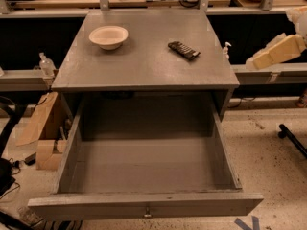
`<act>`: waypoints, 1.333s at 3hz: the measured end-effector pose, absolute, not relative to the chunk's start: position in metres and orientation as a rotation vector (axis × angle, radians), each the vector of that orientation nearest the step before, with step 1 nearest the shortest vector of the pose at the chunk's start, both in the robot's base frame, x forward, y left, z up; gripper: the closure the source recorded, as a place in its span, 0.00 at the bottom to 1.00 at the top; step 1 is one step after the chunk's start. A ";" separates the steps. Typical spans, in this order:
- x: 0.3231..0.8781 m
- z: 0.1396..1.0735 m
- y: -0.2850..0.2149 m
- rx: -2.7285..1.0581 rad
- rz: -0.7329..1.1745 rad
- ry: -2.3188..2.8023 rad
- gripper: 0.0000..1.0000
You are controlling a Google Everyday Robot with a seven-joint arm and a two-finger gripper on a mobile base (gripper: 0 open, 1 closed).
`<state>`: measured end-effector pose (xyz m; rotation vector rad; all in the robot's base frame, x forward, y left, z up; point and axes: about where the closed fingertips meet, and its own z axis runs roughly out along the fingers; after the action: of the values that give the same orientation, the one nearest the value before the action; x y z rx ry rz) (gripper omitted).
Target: Place rxbar chocolate into top drawer
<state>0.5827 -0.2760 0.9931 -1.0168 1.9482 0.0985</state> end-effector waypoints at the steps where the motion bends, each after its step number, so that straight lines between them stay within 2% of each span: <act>1: 0.599 0.983 -0.279 -0.906 0.170 1.895 0.00; 3: 0.601 0.984 -0.277 -0.906 0.172 1.892 0.00; 4: 0.642 0.976 -0.263 -0.874 0.226 1.820 0.00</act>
Offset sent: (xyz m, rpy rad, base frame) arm 0.0143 -0.0026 -0.0089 0.0996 -0.0369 -0.0259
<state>0.6418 -0.2632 0.9761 -0.8745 1.8201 0.2256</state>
